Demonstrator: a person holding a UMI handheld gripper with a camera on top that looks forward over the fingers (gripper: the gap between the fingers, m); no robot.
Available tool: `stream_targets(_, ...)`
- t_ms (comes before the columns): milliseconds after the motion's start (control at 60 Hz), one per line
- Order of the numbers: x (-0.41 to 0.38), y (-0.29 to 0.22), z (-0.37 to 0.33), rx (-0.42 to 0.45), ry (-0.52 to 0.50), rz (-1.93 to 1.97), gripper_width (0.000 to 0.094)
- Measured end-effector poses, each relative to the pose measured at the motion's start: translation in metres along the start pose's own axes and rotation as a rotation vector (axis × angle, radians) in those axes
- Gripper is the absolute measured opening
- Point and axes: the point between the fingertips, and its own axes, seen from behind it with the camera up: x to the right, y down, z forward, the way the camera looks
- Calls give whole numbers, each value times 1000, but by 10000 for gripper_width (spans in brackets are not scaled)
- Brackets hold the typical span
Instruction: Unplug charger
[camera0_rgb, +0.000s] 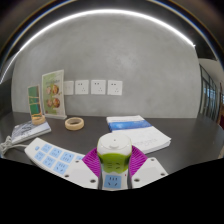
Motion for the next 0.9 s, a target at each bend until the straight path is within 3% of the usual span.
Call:
stream_targets(83,-3,-71,-27,168,-6,-2,320)
stream_targets(150,10,-132,-49,281,53,-54,320)
stream_targets(283,22,-180,-69,323,122,-76,316)
stream_targets(400,38,-160,-52,236,178,-126,338)
stream_targets(583,59,-76,9,-19,144,-115,369)
stream_targets(733,82,-26,63,-175,99,-98,388)
stream_targets(850,96,-6,98,-250,59,-63,422)
stream_targets(900,100,-12,111,-236,42,-62,434)
